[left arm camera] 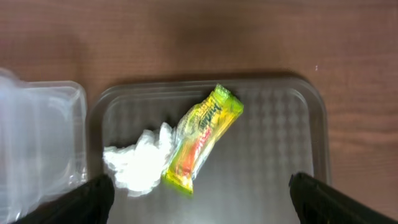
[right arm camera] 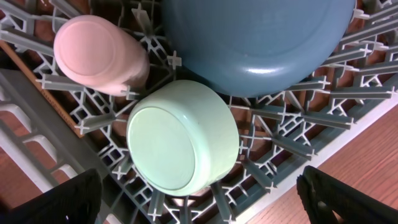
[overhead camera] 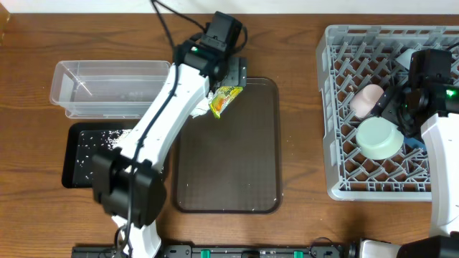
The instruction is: Sort waste into correct bins and load items into the dishwasher rack
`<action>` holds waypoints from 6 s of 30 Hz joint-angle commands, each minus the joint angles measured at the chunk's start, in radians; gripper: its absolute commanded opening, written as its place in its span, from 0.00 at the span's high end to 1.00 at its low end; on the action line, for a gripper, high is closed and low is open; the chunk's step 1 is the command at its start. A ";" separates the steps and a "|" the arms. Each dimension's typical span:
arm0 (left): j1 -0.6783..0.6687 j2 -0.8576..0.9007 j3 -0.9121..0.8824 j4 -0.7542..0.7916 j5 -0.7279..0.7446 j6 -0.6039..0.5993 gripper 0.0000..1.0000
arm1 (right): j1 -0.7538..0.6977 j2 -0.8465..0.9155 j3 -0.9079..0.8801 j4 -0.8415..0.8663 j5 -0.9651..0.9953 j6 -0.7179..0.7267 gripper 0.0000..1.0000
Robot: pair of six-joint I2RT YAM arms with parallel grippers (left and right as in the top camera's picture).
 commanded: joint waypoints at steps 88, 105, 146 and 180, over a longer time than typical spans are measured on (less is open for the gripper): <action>-0.061 0.173 -0.084 -0.003 0.179 0.457 0.32 | 0.000 0.001 0.006 0.001 0.010 0.017 0.01; -0.077 0.265 -0.087 0.039 0.164 0.548 0.32 | 0.000 0.001 0.006 0.001 0.010 0.017 0.01; 0.182 -0.127 -0.083 0.139 -0.204 -0.031 0.93 | 0.000 0.001 0.006 0.001 0.010 0.017 0.01; 0.484 -0.073 -0.084 0.036 -0.060 -0.353 0.54 | 0.000 0.001 0.006 0.001 0.010 0.017 0.01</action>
